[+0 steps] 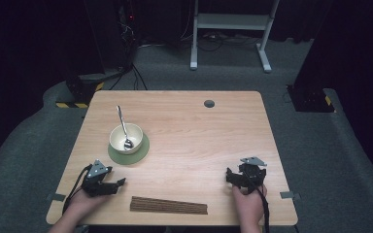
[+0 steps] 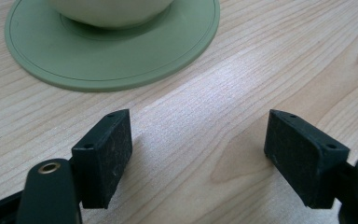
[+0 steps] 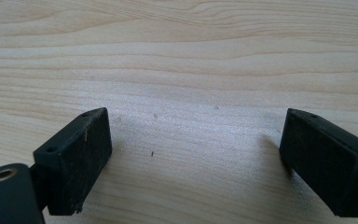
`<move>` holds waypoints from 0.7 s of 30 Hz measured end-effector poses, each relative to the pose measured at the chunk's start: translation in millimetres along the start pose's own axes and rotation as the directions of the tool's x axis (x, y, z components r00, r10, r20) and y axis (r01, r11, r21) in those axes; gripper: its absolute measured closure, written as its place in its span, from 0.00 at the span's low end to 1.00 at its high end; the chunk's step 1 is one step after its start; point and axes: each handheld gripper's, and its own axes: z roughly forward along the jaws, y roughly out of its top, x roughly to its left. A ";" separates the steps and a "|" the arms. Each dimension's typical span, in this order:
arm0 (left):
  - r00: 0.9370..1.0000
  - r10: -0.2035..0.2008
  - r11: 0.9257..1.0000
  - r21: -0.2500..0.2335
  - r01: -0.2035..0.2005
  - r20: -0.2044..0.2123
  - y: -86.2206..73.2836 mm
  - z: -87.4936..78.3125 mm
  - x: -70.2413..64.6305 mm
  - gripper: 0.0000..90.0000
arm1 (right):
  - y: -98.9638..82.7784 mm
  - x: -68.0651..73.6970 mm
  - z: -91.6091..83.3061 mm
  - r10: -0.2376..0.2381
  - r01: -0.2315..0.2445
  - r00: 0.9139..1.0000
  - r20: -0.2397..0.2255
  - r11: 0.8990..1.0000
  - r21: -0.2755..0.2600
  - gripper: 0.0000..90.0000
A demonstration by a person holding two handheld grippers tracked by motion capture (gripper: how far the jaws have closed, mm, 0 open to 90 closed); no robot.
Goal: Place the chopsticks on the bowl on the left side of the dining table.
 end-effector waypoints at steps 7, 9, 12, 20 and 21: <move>1.000 0.001 1.000 0.006 -0.001 0.017 0.4 0.8 -0.8 0.20 | -0.8 -0.2 -0.8 -0.003 0.003 1.000 -0.006 1.000 0.000 0.10; 1.000 0.008 1.000 0.012 -0.008 0.014 0.6 1.0 -1.6 0.18 | -0.8 -0.2 -0.8 -0.003 0.003 1.000 -0.006 1.000 0.000 0.10; 1.000 -0.005 1.000 0.020 0.005 -0.012 0.6 1.4 -2.8 0.15 | -1.2 -1.3 -1.2 -0.009 0.009 1.000 -0.013 1.000 -0.002 0.10; 1.000 -0.015 0.999 0.037 0.016 -0.024 1.0 0.8 -3.3 0.10 | -1.3 0.4 -3.5 -0.027 0.027 0.999 -0.026 1.000 -0.007 0.11; 1.000 -0.009 0.999 0.040 0.010 -0.018 0.9 0.3 -3.7 0.11 | -1.6 1.8 -4.9 -0.034 0.034 0.999 -0.026 0.999 -0.012 0.11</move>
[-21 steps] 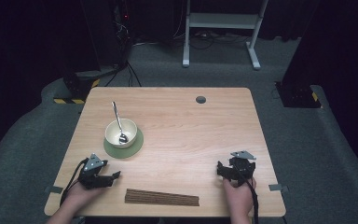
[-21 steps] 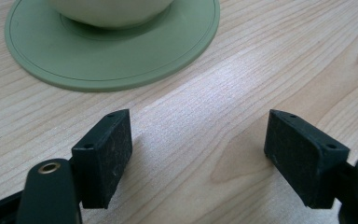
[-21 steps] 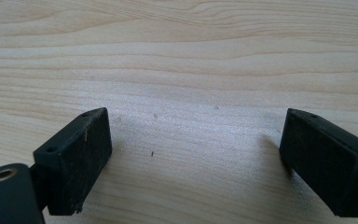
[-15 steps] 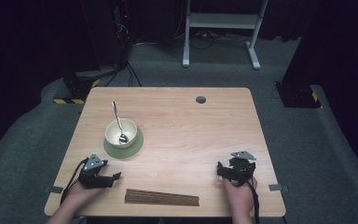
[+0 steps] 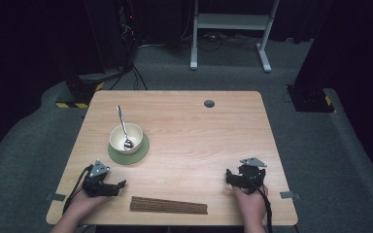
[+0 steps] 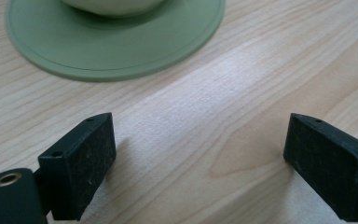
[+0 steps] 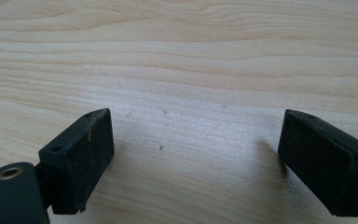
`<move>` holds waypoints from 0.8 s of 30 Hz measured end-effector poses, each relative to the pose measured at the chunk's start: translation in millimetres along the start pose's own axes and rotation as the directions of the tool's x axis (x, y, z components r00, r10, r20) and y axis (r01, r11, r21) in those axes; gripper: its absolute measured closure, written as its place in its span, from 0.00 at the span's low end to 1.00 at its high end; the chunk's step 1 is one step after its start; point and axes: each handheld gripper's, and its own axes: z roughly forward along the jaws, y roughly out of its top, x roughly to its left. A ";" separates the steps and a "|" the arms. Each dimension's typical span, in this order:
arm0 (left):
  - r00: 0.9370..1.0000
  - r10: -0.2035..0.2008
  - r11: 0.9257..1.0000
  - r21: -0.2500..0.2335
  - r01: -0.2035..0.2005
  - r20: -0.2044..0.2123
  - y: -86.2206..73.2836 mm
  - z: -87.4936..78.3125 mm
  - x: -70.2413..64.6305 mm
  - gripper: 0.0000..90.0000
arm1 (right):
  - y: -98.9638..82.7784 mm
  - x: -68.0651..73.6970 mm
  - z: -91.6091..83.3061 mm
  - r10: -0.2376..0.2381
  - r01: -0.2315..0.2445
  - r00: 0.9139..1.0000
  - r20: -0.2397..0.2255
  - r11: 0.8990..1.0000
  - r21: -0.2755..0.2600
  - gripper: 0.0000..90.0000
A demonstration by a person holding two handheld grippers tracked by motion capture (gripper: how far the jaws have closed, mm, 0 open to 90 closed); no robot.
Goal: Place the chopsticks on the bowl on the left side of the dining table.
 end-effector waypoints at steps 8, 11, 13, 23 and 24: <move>0.998 0.041 0.999 0.009 -0.041 0.045 0.8 -2.0 -3.6 0.14 | -2.1 16.8 -7.9 -0.047 0.047 0.998 -0.036 0.999 -0.010 0.11; 0.996 0.061 0.998 0.008 -0.062 0.059 1.9 -1.4 -7.1 0.14 | -4.2 20.9 -9.4 -0.037 0.037 0.998 -0.045 0.999 -0.010 0.11; 0.995 0.067 0.998 0.002 -0.067 0.068 2.6 -1.9 -9.4 0.14 | -5.2 23.4 -9.5 -0.030 0.029 0.998 -0.050 1.000 -0.002 0.11; 0.993 0.099 0.994 -0.045 -0.096 0.071 10.7 -4.4 -17.8 0.14 | -5.8 30.2 -5.3 -0.050 0.051 0.997 -0.066 0.999 0.010 0.10; 0.993 0.101 0.994 -0.054 -0.097 0.068 11.8 -4.8 -18.7 0.14 | -6.0 29.9 -5.2 -0.048 0.049 0.997 -0.067 0.999 0.012 0.10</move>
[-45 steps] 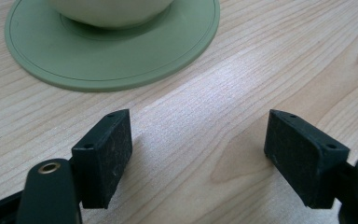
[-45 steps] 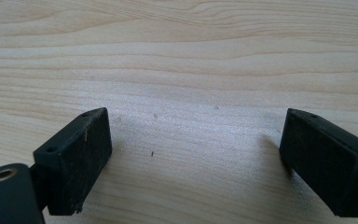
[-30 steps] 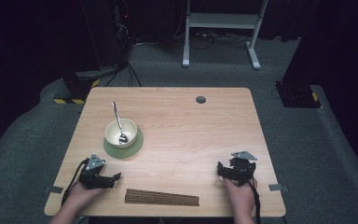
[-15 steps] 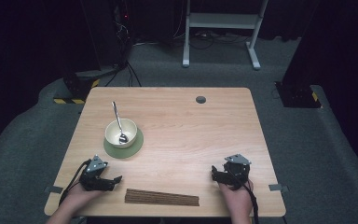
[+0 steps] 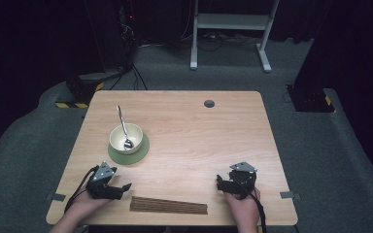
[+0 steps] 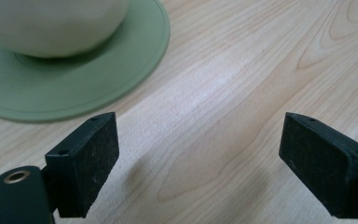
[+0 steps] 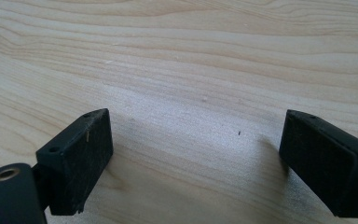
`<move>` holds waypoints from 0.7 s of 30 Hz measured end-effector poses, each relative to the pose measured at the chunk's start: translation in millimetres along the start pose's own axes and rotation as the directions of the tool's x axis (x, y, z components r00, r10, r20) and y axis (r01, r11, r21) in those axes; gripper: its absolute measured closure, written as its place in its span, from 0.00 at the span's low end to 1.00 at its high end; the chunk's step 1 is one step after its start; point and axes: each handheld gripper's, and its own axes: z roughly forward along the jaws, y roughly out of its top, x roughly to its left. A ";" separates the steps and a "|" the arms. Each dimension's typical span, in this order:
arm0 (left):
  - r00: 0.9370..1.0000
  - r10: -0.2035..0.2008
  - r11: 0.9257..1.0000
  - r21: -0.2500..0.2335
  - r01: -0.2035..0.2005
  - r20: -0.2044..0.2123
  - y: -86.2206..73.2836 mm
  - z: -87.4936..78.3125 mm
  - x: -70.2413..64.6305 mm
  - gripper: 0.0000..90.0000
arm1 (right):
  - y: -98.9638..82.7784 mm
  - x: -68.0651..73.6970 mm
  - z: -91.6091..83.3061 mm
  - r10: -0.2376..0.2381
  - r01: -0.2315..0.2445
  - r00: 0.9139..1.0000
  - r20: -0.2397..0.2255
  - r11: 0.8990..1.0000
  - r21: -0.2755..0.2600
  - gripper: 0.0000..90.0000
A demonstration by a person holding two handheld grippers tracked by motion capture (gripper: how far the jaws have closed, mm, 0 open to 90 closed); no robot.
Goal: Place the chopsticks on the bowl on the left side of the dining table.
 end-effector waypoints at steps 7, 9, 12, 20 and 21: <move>1.000 0.002 1.000 -0.003 -0.002 0.022 1.4 0.9 -4.4 0.15 | -0.7 0.3 0.5 -0.003 0.003 1.000 -0.002 1.000 0.002 0.10; 0.999 0.015 1.000 0.004 -0.016 0.032 1.9 2.7 -6.2 0.15 | -0.9 0.0 0.8 -0.004 0.004 1.000 -0.006 1.000 -0.001 0.10; 0.999 0.019 1.000 0.003 -0.019 0.039 3.0 3.5 -7.3 0.16 | -0.9 0.0 0.9 -0.006 0.006 1.000 -0.006 1.000 -0.002 0.10; 0.999 0.027 1.000 -0.013 -0.027 0.038 6.1 3.2 -12.6 0.16 | -0.9 0.0 0.9 -0.004 0.004 1.000 -0.006 1.000 -0.001 0.10; 0.999 0.030 0.999 -0.018 -0.029 0.034 6.8 2.9 -13.3 0.16 | -0.9 0.0 0.9 -0.005 0.005 1.000 -0.006 1.000 -0.001 0.10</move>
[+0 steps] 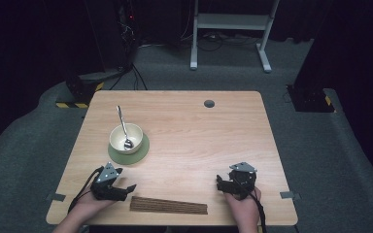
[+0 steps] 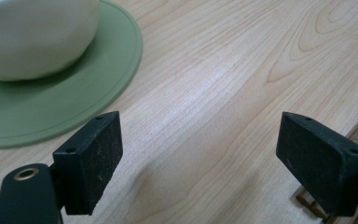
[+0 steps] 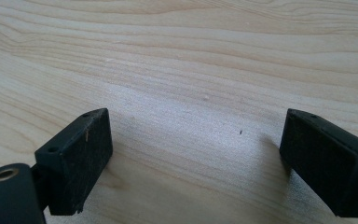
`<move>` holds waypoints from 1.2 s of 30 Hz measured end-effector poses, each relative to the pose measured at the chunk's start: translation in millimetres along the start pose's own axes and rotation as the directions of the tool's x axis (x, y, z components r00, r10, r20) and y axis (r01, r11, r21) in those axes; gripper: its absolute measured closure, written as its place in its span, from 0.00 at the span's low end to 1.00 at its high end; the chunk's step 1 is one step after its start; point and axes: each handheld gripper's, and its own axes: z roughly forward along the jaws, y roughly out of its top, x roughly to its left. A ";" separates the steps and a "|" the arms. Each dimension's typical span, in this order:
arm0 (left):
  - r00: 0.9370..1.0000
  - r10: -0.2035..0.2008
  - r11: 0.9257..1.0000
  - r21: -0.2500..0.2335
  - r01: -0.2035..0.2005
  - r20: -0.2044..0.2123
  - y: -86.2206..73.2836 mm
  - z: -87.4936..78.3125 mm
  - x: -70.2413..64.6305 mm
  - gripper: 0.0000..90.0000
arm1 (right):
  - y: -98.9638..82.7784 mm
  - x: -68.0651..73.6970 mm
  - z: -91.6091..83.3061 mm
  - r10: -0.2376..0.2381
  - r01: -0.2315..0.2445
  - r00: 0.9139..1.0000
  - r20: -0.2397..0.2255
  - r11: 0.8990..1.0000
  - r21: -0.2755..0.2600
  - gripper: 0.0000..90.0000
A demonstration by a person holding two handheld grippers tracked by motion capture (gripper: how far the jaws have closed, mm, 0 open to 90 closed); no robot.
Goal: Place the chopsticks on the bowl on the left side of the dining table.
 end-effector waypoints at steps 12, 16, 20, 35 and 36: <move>0.999 0.003 1.000 0.001 -0.003 0.032 3.2 2.2 -7.1 0.16 | 0.0 0.0 -0.2 0.002 -0.002 1.000 0.000 1.000 0.003 0.10; 0.998 0.007 1.000 0.002 -0.007 0.058 3.5 4.8 -9.9 0.17 | 0.0 0.1 0.0 -0.001 0.001 1.000 -0.001 1.000 0.002 0.09; 0.998 0.022 1.000 0.014 -0.022 0.060 3.9 6.3 -12.1 0.17 | 0.0 0.2 0.1 -0.001 0.001 1.000 -0.001 1.000 0.002 0.09; 0.989 0.061 0.998 0.018 -0.064 0.132 4.7 4.0 -21.1 0.26 | -0.4 0.3 -0.4 -0.004 0.004 1.000 0.000 1.000 0.002 0.09; 0.985 0.077 0.996 0.022 -0.082 0.154 3.4 3.1 -22.2 0.29 | -0.4 0.4 -0.3 -0.004 0.004 1.000 0.001 1.000 0.002 0.09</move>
